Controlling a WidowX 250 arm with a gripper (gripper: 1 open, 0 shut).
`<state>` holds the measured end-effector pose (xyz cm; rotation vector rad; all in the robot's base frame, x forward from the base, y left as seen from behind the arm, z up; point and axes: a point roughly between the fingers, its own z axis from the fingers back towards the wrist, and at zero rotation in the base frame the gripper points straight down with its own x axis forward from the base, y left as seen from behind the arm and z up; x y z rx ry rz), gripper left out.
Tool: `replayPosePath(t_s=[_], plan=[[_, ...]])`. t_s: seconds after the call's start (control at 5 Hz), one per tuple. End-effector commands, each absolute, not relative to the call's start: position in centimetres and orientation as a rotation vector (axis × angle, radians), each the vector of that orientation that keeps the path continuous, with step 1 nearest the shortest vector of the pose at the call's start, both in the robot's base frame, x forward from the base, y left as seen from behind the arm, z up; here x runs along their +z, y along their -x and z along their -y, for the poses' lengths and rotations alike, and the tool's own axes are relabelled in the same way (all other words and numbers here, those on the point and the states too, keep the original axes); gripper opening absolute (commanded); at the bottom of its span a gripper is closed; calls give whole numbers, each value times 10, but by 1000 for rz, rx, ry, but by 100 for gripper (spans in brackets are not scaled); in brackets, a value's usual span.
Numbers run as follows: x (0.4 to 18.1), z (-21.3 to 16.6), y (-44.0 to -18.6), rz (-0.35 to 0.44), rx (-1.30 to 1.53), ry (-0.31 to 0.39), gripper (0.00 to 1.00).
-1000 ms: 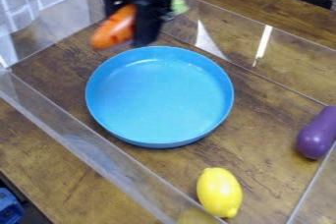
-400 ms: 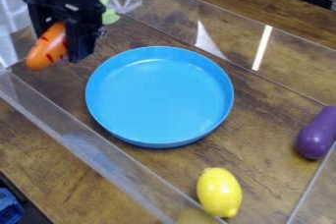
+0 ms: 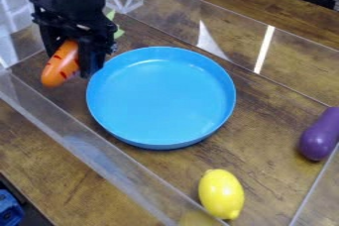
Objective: Move the carrot to the left side
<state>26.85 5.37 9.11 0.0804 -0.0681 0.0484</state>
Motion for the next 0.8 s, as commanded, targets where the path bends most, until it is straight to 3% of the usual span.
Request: replayPosePath(t_s=[0.0, 0.6], plan=[[116, -55, -262, 147, 42, -79, 0], [130, -46, -253, 183, 18, -38, 0]])
